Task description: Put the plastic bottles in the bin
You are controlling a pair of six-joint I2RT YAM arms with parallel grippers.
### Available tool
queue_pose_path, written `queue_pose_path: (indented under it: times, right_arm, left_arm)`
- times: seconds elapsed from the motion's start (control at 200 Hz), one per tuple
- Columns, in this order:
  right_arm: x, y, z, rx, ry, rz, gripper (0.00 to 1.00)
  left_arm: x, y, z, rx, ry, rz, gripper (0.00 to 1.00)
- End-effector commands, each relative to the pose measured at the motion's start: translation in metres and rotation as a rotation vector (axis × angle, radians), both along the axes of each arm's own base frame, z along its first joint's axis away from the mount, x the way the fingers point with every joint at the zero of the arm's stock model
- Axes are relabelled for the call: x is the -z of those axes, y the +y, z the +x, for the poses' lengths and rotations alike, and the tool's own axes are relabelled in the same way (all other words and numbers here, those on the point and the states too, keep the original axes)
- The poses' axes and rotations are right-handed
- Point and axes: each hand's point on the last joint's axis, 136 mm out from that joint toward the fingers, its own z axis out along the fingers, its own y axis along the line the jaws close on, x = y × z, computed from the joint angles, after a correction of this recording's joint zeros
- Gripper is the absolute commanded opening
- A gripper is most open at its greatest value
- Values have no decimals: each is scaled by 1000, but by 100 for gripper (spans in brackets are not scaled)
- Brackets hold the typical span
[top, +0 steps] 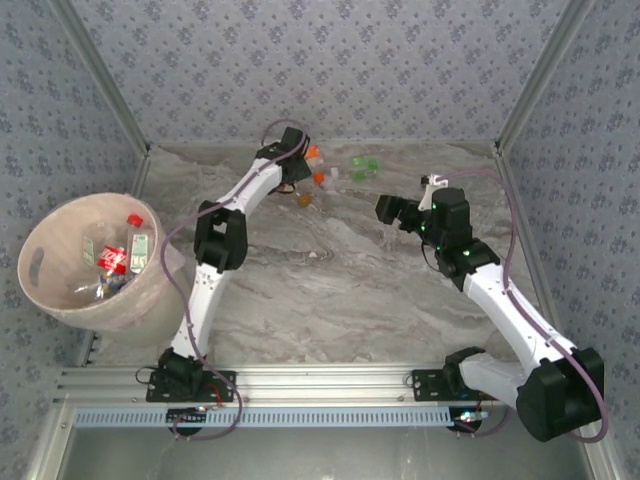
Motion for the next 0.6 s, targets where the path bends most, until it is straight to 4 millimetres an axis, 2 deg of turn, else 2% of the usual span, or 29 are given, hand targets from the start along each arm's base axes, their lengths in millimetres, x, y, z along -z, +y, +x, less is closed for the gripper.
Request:
queue_pose_path:
  times: [0.0, 0.185, 0.255, 0.395, 0.595]
  right_arm:
    - [-19, -6, -1, 17, -37, -15, 100]
    - [-19, -7, 0, 23, -38, -17, 100]
    - [-18, -7, 0, 23, -36, -19, 100]
    - [-16, -8, -1, 27, -29, -22, 100]
    - [-18, -8, 0, 29, -43, -18, 100]
  left_arm:
    - [12, 4, 1, -10, 32, -19, 86]
    - [25, -3, 7, 53, 41, -50, 69]
    - [23, -2, 6, 67, 51, -43, 63]
    - [0, -6, 7, 125, 8, -20, 54]
    - [-46, -16, -1, 207, -109, -9, 53]
